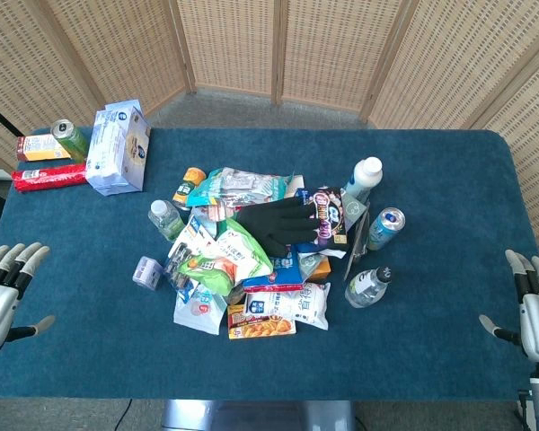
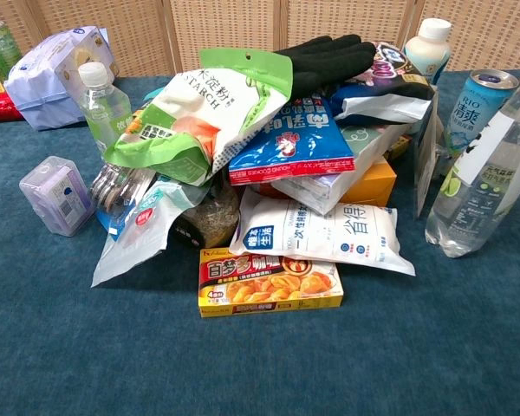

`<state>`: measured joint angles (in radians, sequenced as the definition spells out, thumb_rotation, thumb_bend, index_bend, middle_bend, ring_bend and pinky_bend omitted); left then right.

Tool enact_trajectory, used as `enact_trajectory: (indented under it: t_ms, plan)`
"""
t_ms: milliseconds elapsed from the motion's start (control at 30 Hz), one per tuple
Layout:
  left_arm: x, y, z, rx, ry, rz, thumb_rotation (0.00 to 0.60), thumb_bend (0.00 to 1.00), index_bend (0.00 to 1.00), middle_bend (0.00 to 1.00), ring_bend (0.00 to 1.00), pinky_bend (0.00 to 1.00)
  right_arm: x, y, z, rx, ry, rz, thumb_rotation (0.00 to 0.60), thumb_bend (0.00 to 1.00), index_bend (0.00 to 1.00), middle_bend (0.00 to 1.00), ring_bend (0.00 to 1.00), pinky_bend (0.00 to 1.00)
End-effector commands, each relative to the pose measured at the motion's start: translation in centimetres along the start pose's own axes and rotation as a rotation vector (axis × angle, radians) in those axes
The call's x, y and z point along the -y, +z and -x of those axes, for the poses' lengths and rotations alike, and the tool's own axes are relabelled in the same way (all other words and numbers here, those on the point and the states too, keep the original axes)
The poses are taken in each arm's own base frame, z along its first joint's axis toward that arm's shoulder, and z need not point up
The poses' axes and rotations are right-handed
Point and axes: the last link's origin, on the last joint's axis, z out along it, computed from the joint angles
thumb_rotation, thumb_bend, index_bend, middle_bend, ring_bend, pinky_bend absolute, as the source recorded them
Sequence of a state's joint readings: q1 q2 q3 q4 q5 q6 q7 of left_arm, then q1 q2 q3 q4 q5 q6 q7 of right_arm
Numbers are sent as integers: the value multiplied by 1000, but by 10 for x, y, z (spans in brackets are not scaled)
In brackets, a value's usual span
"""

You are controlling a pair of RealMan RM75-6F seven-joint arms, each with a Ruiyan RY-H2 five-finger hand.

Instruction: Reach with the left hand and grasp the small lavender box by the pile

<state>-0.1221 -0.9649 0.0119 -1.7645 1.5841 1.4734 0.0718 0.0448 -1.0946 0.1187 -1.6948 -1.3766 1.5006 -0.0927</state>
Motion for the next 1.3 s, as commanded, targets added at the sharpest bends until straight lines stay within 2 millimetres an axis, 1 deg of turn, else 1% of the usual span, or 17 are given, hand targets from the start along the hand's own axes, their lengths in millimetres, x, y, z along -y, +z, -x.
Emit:
enact_trajectory:
  t_ms: [33, 200, 300, 433, 533, 633, 767, 900, 1067, 1200, 1233, 1300]
  plan:
    - [-1, 0, 1, 4, 4, 2, 600, 0, 20, 0, 0, 0, 0, 0, 0, 3, -2, 1, 600, 0, 0, 0, 0, 0]
    - [-6, 3, 6, 25, 7, 19, 600, 0, 20, 0, 0, 0, -1, 1, -2, -7, 10, 2, 600, 0, 0, 0, 0, 0]
    - [-10, 13, 14, 56, -20, 33, 600, 0, 22, 0, 0, 0, 0, 2, -2, -6, 13, 1, 600, 0, 0, 0, 0, 0]
    - [-17, 40, 28, 107, -16, 59, 600, 0, 33, 0, 0, 0, -1, 2, -1, 1, 14, 3, 600, 0, 0, 0, 0, 0]
    - [-29, 61, 42, 153, -22, 100, 600, 0, 43, 0, 0, 0, -2, 2, -1, -1, 17, 5, 600, 0, 0, 0, 0, 0]
    - [-46, 82, 56, 189, -28, 146, 600, 0, 50, 0, 0, 0, -2, 3, -2, -1, 18, 8, 600, 0, 0, 0, 0, 0]
    - [-65, 99, 71, 227, -18, 181, 600, 0, 53, 0, 0, 0, -3, 3, -1, 1, 18, 11, 600, 0, 0, 0, 0, 0]
    - [-78, 109, 80, 247, -4, 198, 600, 0, 54, 0, 0, 0, -5, 4, 0, 5, 21, 17, 600, 0, 0, 0, 0, 0]
    - [-86, 118, 89, 266, 14, 199, 600, 0, 60, 0, 0, 0, -8, 4, 0, 5, 27, 28, 600, 0, 0, 0, 0, 0]
    - [-92, 122, 94, 269, 10, 204, 600, 0, 69, 0, 0, 0, -9, 5, 0, 8, 28, 29, 600, 0, 0, 0, 0, 0]
    - [-93, 123, 95, 265, 13, 205, 600, 0, 80, 0, 0, 10, -9, 5, 0, 8, 29, 30, 600, 0, 0, 0, 0, 0]
    - [-94, 124, 97, 264, 17, 207, 600, 0, 102, 0, 4, 93, -9, 6, 1, 8, 29, 30, 600, 0, 0, 0, 0, 0]
